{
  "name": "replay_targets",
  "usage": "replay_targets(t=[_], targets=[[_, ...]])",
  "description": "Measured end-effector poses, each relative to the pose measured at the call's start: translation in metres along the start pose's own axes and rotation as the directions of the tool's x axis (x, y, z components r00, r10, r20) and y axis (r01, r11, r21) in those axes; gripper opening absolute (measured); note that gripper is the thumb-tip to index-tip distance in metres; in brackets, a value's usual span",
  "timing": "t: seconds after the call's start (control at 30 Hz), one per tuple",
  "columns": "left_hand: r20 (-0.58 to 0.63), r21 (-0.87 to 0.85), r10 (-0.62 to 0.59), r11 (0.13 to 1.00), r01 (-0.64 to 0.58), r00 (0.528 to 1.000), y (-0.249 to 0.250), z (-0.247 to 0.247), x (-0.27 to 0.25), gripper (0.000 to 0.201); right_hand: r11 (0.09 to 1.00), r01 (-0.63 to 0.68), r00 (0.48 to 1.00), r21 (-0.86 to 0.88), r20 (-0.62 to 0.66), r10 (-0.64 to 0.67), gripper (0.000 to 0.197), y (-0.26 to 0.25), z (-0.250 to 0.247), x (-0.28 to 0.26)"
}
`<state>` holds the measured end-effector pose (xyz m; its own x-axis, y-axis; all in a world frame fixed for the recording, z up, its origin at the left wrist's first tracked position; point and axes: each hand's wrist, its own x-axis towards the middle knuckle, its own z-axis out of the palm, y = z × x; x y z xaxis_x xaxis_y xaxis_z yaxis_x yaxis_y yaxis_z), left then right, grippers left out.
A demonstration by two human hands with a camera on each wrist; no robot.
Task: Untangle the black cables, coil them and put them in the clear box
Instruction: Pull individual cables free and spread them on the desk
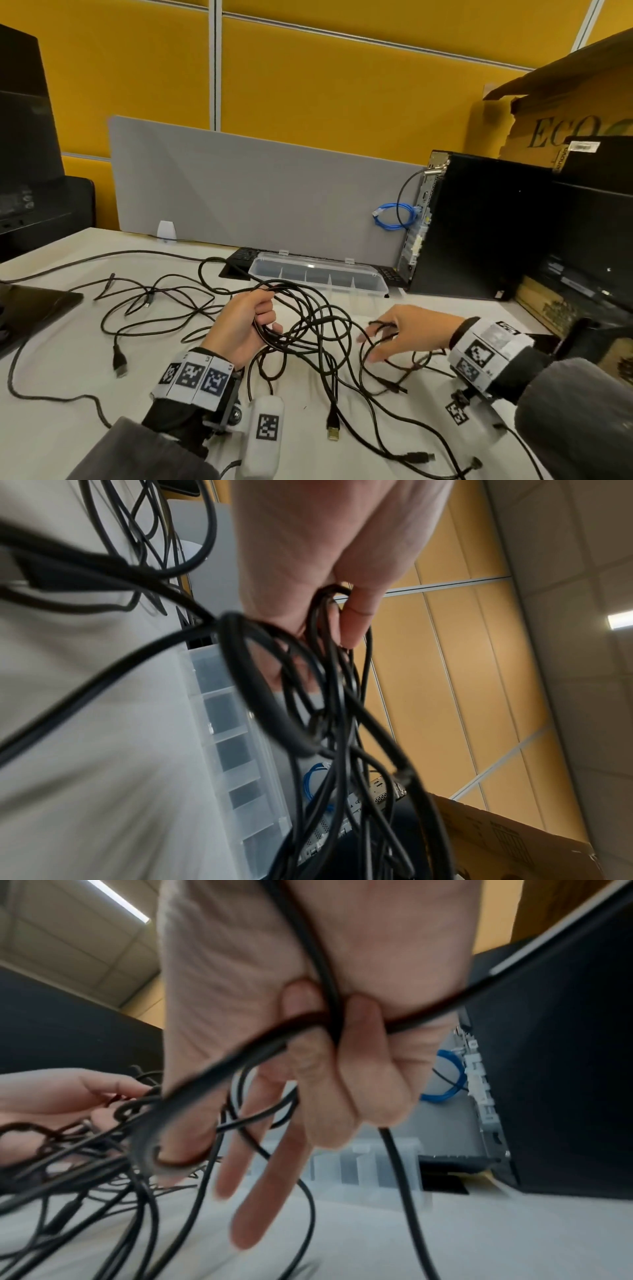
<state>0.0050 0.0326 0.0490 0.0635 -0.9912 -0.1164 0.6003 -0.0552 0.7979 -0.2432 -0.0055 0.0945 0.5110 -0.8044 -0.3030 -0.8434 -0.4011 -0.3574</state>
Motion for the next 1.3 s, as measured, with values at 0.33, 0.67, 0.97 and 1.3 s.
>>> replay_targets(t=[0.33, 0.67, 0.97, 1.3], targets=[[-0.028, 0.04, -0.069, 0.997, 0.07, 0.997, 0.001, -0.008, 0.005, 0.029, 0.881, 0.076, 0.543, 0.467, -0.76, 0.357, 0.027, 0.055, -0.063, -0.029], [-0.009, 0.865, -0.2, 0.49, 0.108, 0.98, -0.016, 0.045, -0.013, 0.048, 0.858, 0.245, 0.685, 0.452, -0.707, 0.177, 0.021, -0.004, -0.063, -0.043], [0.379, 0.569, 0.024, 0.782, -0.253, 0.925, 0.04, 0.085, -0.043, 0.122, 0.023, 0.645, 0.764, 0.764, -0.642, -0.066, 0.017, -0.098, -0.075, -0.062], [0.592, 0.076, -0.147, 0.989, 0.127, 0.793, 0.031, 0.059, -0.048, 0.095, 0.828, 0.488, 0.728, 0.277, -0.652, -0.212, 0.011, -0.099, -0.02, -0.038]])
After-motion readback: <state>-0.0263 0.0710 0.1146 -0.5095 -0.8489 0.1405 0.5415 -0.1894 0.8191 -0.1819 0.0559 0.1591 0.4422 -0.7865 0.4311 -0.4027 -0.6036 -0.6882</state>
